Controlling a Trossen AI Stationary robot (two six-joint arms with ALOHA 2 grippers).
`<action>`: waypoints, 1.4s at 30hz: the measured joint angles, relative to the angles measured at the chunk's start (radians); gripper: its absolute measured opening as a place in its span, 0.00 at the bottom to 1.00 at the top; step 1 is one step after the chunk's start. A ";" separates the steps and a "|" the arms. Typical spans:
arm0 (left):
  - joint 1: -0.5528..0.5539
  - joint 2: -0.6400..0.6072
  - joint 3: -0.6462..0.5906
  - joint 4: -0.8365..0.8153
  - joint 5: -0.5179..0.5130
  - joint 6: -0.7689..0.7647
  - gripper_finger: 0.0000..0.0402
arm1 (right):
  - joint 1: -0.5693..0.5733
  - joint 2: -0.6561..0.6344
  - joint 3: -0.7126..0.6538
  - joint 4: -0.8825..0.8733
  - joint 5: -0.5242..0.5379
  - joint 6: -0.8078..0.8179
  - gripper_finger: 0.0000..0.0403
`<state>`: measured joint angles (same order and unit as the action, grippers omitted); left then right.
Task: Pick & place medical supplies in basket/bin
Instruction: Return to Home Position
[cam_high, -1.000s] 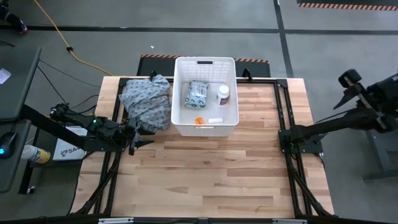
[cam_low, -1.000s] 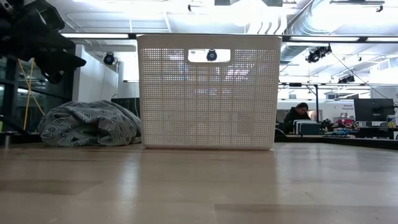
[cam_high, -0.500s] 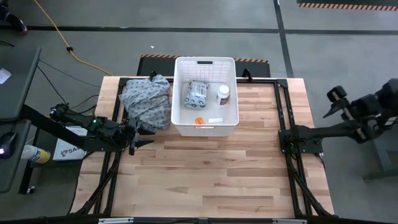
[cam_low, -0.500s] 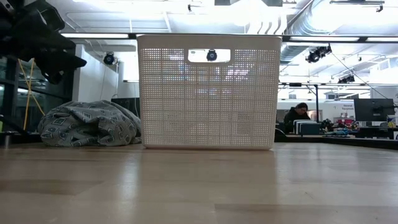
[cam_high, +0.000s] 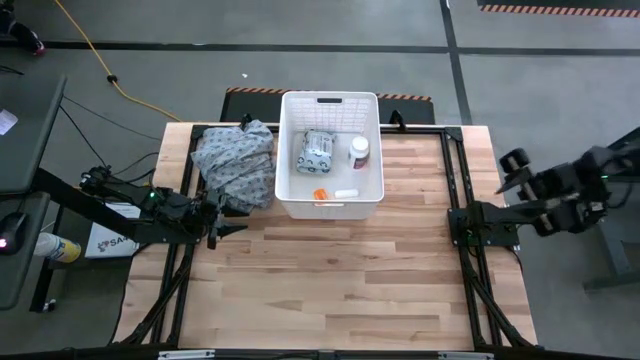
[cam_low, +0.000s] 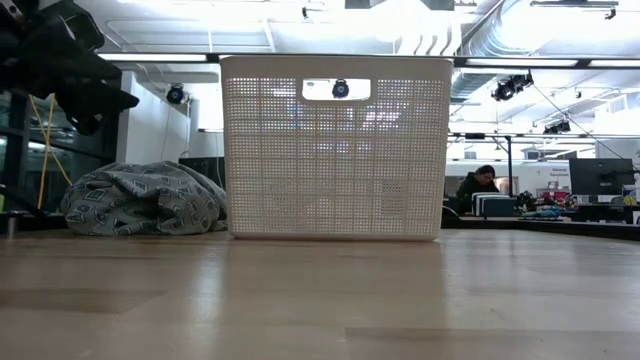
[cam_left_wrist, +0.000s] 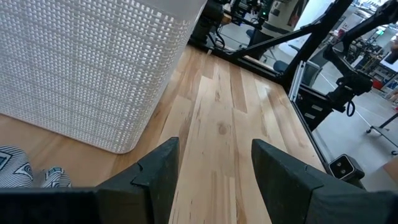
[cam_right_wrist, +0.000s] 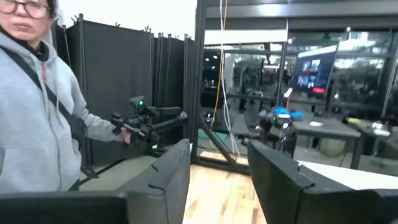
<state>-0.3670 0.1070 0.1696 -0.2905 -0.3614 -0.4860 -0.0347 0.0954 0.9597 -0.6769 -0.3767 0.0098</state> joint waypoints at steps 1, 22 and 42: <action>0.000 0.000 0.000 0.000 0.000 0.000 0.58 | 0.000 -0.001 -0.030 0.021 0.002 0.010 0.38; 0.000 0.000 0.000 -0.005 0.004 0.045 0.58 | 0.000 -0.001 -0.588 0.648 0.001 0.109 0.40; 0.000 0.000 0.000 -0.005 -0.017 0.100 0.58 | 0.000 -0.001 -0.778 0.706 0.065 0.080 0.39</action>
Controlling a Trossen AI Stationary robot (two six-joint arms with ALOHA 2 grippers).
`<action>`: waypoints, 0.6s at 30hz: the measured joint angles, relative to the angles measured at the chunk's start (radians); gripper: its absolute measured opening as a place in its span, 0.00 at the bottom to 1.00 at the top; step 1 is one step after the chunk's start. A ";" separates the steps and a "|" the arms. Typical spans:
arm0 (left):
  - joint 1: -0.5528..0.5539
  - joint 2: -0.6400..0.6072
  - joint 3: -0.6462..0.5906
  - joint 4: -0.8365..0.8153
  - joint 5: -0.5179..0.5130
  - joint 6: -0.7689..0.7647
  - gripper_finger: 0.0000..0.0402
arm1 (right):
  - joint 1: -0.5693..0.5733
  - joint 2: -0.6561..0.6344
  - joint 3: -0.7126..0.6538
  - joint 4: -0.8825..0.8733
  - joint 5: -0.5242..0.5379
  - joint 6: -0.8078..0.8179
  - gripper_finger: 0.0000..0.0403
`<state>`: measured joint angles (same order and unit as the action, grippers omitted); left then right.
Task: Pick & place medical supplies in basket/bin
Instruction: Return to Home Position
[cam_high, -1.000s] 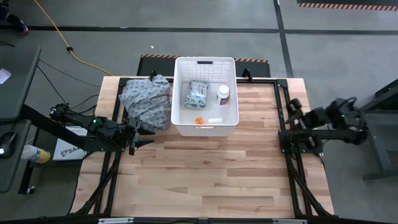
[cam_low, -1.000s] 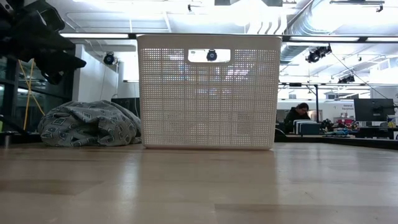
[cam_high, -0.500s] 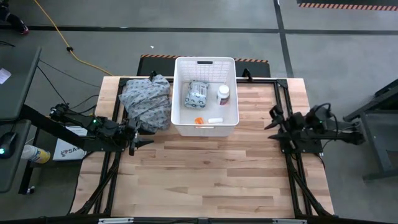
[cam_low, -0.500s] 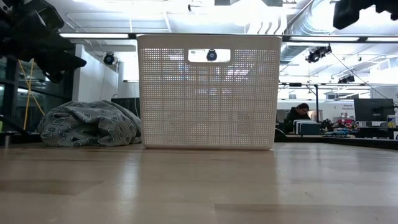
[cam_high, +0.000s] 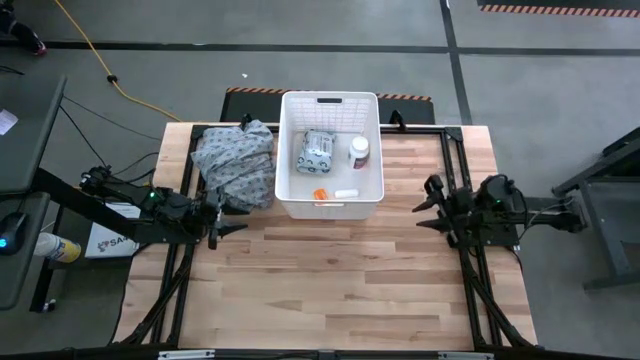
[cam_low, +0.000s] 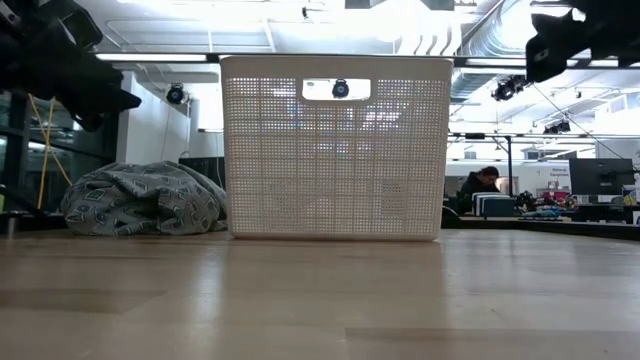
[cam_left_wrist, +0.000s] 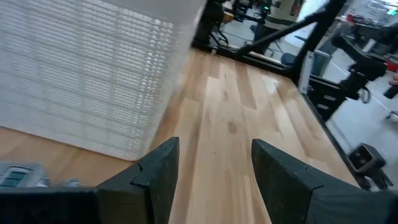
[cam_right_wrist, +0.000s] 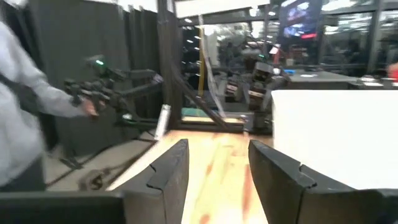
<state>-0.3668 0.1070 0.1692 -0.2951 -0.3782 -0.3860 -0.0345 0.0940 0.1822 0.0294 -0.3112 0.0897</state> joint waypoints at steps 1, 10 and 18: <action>0.000 0.000 0.000 0.000 -0.014 0.001 0.58 | 0.000 0.000 -0.003 -0.002 0.020 -0.012 0.39; 0.000 0.000 0.000 0.000 -0.086 0.001 0.58 | 0.000 0.001 -0.003 -0.036 0.067 -0.091 0.39; 0.000 0.000 0.000 0.010 -0.180 0.016 0.58 | 0.000 0.001 -0.003 -0.068 0.067 -0.115 0.35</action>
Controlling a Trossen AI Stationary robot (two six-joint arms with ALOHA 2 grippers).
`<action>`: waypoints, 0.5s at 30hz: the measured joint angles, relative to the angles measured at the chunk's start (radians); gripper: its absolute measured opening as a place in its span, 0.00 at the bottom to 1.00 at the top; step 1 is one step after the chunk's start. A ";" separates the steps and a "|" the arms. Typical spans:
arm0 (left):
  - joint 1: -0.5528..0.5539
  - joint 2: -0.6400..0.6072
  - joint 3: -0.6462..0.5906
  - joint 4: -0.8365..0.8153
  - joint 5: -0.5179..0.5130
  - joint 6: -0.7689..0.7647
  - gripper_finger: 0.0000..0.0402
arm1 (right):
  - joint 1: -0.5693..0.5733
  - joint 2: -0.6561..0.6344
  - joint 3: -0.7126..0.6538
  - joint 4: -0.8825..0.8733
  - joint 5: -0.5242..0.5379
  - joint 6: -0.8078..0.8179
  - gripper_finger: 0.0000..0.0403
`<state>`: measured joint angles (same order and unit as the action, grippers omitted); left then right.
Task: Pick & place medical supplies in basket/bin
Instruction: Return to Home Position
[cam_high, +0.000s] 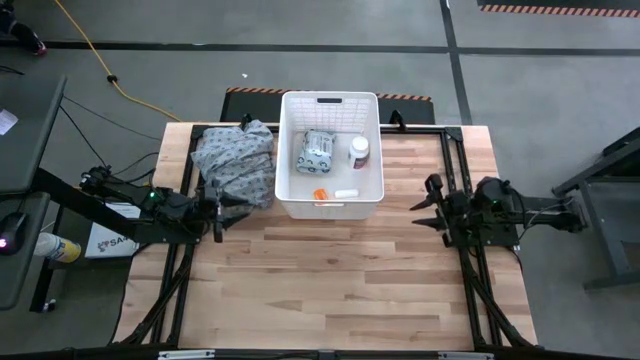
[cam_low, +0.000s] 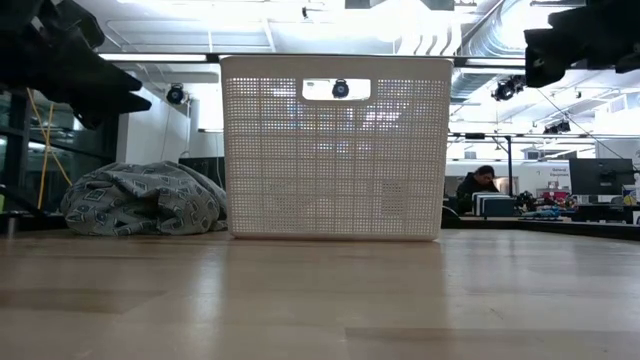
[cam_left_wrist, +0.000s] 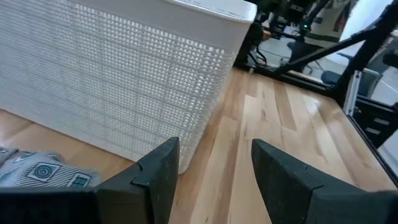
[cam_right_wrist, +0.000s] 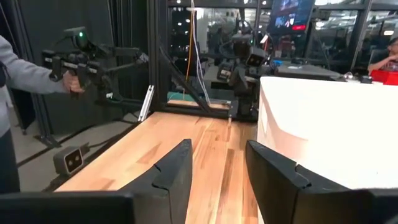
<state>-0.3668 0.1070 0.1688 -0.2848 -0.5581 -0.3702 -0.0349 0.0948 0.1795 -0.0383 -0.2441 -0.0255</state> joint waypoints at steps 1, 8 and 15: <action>0.000 0.000 0.000 0.000 -0.006 0.000 0.58 | 0.000 0.000 0.000 -0.008 -0.002 -0.001 0.35; 0.000 0.000 0.000 -0.004 -0.051 0.000 0.58 | 0.000 0.000 0.000 -0.027 -0.008 -0.046 0.34; 0.000 0.000 -0.001 -0.049 -0.040 -0.024 0.58 | 0.000 0.000 0.000 -0.099 -0.034 -0.086 0.34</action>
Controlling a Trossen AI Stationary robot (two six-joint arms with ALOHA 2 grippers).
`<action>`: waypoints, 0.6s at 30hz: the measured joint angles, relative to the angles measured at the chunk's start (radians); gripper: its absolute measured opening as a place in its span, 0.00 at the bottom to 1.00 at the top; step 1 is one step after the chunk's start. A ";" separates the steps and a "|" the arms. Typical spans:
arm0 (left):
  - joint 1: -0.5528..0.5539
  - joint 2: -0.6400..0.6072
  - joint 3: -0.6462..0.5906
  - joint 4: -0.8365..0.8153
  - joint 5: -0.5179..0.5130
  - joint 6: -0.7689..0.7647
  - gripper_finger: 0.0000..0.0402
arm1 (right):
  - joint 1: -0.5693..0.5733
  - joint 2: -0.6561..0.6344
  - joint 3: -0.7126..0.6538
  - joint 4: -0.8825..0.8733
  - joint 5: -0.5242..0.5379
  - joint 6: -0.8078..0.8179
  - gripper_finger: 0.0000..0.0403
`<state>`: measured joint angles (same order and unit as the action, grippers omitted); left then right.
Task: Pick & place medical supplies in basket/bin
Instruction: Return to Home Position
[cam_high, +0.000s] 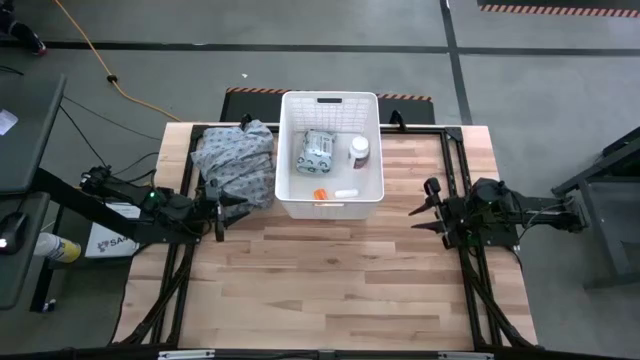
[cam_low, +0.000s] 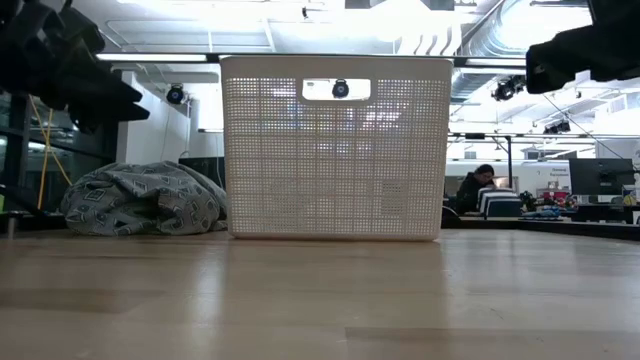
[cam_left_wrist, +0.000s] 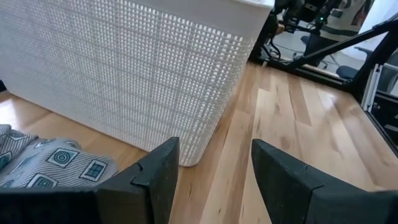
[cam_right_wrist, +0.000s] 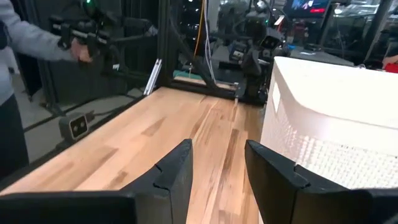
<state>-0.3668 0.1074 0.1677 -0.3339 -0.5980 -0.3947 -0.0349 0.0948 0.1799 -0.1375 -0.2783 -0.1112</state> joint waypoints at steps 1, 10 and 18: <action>0.000 0.000 0.000 -0.002 0.000 -0.002 0.58 | 0.000 0.000 0.000 -0.005 -0.002 -0.007 0.34; 0.000 0.000 0.000 -0.025 -0.043 -0.049 0.58 | 0.000 0.000 0.000 -0.056 -0.005 -0.042 0.34; 0.000 0.000 0.000 -0.060 -0.048 -0.085 0.58 | 0.000 0.000 0.000 -0.038 -0.005 -0.021 0.34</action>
<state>-0.3668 0.1074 0.1677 -0.3940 -0.6456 -0.4799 -0.0349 0.0948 0.1802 -0.1752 -0.2836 -0.1322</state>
